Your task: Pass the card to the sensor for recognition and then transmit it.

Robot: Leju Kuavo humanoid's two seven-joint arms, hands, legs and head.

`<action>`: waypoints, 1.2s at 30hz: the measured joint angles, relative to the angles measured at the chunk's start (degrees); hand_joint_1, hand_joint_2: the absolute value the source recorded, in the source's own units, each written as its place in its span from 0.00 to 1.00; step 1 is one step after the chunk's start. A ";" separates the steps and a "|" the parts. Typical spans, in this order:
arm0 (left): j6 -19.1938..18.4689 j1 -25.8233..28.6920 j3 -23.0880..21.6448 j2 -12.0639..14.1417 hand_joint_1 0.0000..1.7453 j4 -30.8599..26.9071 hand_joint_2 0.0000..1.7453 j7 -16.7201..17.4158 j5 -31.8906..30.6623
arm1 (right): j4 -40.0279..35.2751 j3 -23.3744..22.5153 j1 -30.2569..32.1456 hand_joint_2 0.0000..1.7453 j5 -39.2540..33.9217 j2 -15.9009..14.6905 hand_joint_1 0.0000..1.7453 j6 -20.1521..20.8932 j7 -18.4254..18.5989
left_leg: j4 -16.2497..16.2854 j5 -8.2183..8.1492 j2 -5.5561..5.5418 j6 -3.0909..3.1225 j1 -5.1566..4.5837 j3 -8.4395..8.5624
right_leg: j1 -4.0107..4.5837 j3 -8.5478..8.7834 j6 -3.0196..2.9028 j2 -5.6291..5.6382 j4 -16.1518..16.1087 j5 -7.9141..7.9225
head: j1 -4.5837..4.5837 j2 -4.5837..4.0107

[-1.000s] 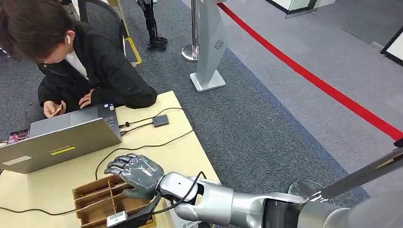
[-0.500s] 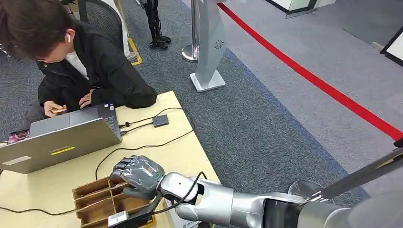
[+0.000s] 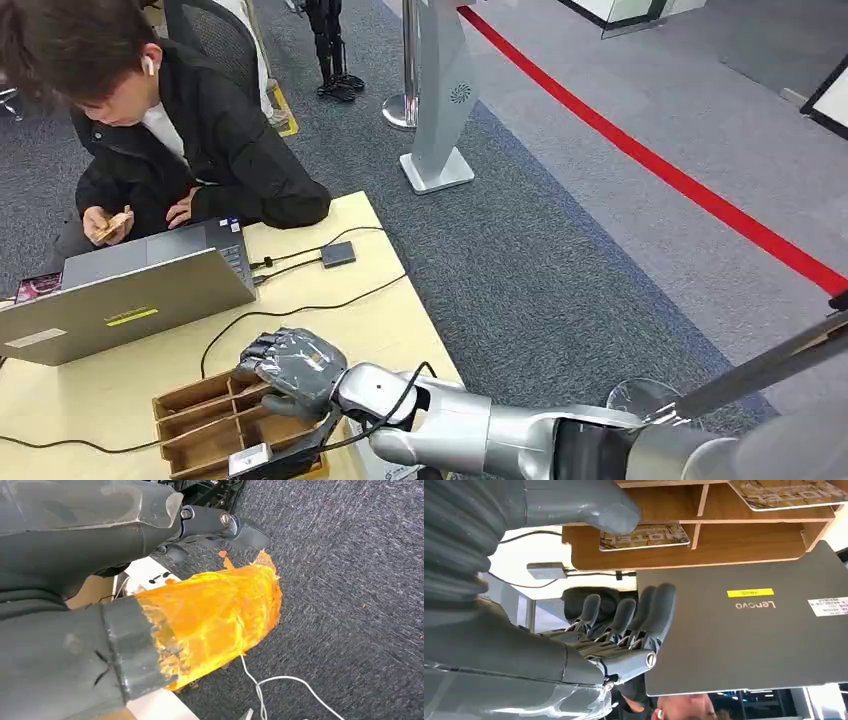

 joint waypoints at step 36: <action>0.00 0.00 0.00 0.00 0.00 0.00 0.00 0.02 0.00 | 1.88 0.00 -0.01 1.00 -0.74 0.07 0.48 0.90 0.20 | 0.00 0.00 0.00 0.00 0.00 0.00 | 0.00 0.00 0.00 0.00 0.00 0.00 | 0.00 0.00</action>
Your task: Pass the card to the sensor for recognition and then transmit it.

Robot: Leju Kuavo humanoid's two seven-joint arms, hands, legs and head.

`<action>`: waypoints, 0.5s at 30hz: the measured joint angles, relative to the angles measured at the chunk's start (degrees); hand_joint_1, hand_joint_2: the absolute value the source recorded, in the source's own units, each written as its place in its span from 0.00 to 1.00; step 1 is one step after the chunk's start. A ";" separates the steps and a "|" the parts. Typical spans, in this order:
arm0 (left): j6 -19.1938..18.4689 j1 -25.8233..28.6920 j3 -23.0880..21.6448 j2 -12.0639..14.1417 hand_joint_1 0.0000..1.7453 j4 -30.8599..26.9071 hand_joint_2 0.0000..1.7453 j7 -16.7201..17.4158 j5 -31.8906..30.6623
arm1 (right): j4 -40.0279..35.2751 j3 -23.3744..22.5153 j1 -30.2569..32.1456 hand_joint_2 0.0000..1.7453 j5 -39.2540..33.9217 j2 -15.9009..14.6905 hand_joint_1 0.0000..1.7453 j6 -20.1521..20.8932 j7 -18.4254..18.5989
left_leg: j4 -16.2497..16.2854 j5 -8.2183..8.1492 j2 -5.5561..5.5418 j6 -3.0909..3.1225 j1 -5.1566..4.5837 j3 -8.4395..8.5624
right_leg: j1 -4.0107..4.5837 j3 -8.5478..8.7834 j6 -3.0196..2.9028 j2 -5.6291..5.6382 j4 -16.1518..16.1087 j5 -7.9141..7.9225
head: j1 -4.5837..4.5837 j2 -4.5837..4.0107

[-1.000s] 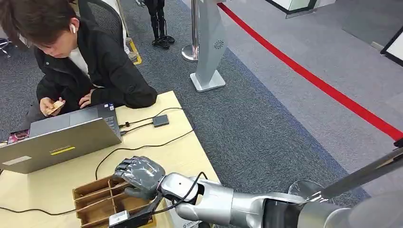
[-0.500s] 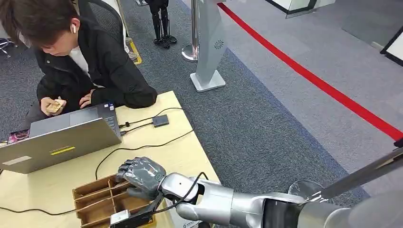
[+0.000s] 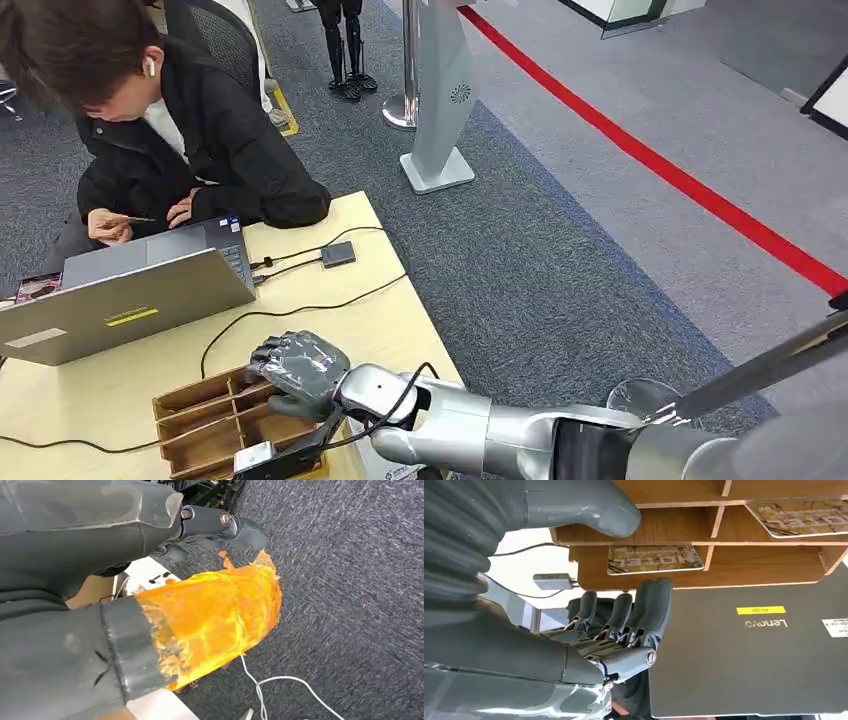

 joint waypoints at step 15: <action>-0.04 -0.01 -0.07 0.00 0.00 0.00 0.00 0.00 0.00 | 1.16 0.00 -1.14 1.00 0.00 0.92 0.80 0.20 -0.04 | 0.00 0.00 0.00 0.00 0.00 0.01 | 0.00 0.00 0.00 0.00 0.00 0.00 | -0.02 0.00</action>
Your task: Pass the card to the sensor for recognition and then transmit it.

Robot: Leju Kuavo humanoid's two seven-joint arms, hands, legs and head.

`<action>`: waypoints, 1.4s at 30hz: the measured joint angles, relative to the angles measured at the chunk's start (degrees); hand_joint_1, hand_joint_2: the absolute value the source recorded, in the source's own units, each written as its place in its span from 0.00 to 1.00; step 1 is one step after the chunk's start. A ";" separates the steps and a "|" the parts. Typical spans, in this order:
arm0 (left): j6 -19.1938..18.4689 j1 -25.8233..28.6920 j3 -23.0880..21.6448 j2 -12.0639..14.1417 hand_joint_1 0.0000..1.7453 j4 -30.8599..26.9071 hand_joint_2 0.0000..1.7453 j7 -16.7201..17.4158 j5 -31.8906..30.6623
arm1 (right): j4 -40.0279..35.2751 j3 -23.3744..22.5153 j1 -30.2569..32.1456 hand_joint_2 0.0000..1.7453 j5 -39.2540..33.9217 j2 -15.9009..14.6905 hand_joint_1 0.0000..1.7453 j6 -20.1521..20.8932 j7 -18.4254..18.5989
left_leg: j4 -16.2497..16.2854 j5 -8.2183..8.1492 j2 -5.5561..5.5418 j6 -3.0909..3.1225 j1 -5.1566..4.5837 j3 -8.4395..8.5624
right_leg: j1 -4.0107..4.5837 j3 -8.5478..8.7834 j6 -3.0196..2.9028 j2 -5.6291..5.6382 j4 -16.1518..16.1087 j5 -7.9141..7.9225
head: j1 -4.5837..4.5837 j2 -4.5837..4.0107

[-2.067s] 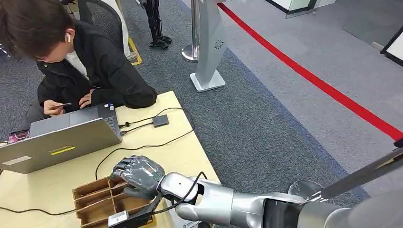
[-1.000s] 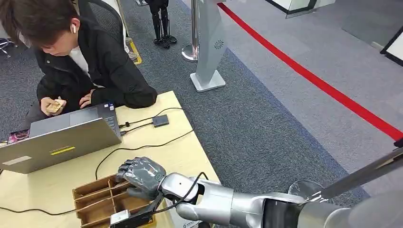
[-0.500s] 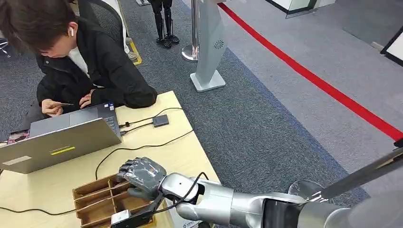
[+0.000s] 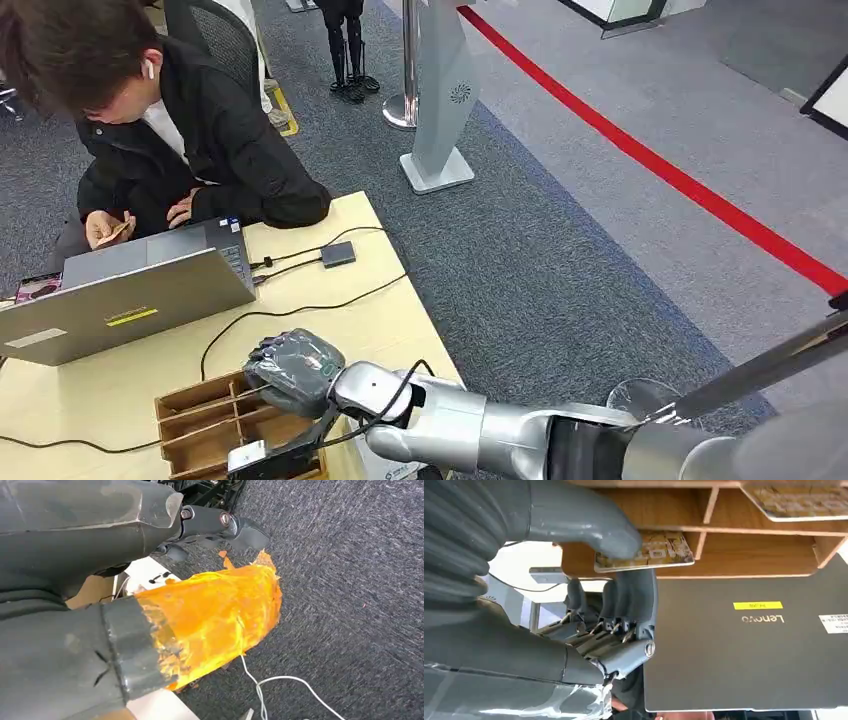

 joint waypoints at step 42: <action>0.17 0.03 -0.44 0.00 0.00 0.00 0.00 -0.02 0.00 | -9.58 -0.90 2.47 1.00 0.94 -0.81 0.99 -6.62 -2.75 | 0.00 0.00 0.01 -0.01 0.00 -0.01 | 0.00 -0.03 -0.01 0.01 0.00 0.00 | 0.02 0.00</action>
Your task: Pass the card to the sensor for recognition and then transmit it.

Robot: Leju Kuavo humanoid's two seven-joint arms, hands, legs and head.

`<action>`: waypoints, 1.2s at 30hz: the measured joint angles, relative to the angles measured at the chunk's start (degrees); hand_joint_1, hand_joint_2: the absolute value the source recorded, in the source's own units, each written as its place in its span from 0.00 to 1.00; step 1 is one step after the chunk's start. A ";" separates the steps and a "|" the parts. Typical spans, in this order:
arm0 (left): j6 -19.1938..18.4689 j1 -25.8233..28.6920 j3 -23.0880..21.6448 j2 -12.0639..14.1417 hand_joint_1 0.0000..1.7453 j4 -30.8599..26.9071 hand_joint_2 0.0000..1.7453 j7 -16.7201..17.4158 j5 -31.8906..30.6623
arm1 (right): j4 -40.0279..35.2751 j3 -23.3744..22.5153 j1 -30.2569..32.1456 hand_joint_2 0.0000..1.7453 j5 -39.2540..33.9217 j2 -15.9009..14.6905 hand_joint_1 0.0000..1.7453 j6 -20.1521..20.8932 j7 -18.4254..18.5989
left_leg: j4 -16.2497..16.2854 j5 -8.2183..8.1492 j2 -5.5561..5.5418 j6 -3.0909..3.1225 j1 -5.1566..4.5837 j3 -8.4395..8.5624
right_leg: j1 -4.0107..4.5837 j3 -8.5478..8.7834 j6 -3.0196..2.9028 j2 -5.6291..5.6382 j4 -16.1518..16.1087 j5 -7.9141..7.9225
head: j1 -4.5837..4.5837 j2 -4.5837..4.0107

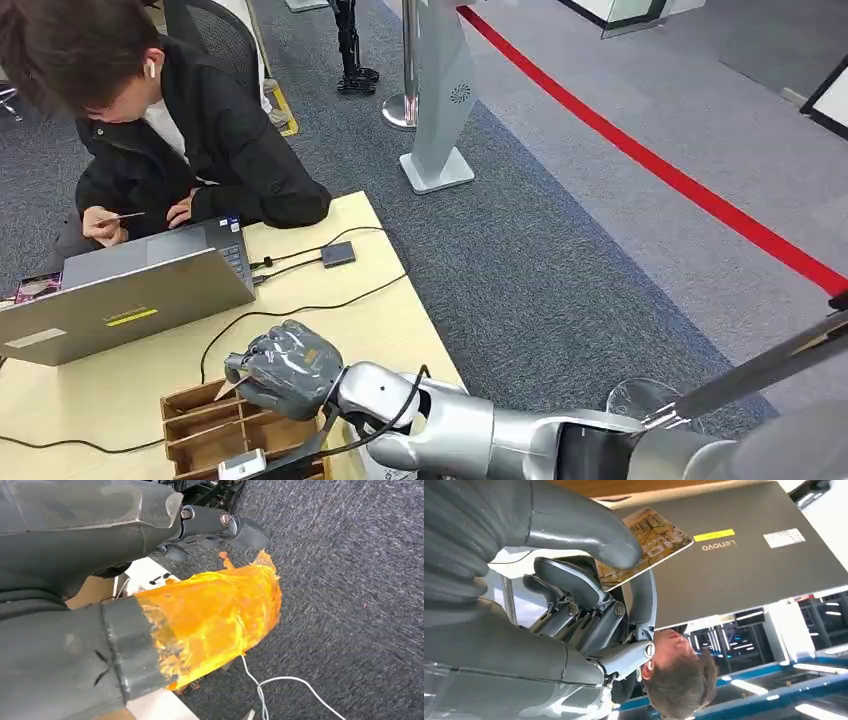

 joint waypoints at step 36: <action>-1.95 -0.02 -1.55 0.02 0.00 0.00 0.00 -2.25 0.00 | -5.88 -3.69 0.82 1.00 2.19 -0.98 1.00 -6.99 -2.80 | 0.00 0.00 -0.01 0.00 0.00 -0.02 | 0.00 0.00 0.00 0.00 0.00 0.00 | 0.00 0.00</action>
